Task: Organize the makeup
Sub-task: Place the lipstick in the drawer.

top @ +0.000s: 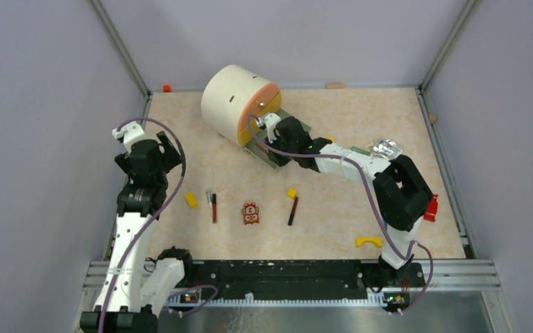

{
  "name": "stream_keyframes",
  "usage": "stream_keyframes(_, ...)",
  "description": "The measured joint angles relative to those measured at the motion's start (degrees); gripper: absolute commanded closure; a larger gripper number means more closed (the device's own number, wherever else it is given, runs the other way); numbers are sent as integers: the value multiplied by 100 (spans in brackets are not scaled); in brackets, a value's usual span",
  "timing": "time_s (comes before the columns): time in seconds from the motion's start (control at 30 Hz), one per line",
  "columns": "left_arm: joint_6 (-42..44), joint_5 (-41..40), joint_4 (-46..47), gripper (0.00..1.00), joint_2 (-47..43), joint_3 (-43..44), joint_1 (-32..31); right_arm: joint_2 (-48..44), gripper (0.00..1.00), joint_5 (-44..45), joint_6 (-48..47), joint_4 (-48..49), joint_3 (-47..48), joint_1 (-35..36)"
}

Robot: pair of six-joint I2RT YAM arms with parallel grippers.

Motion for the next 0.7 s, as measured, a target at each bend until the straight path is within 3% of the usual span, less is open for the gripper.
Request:
stream_keyframes(0.1,0,0,-2,1,0,0,0,26,65,0,-4,-4,33,0)
stream_keyframes(0.23,0,0,-2,1,0,0,0,35,53,9,7,9,101,0)
stream_keyframes(0.7,0,2,-2,1,-31,0,4,-595,54,37,170,50,94,13)
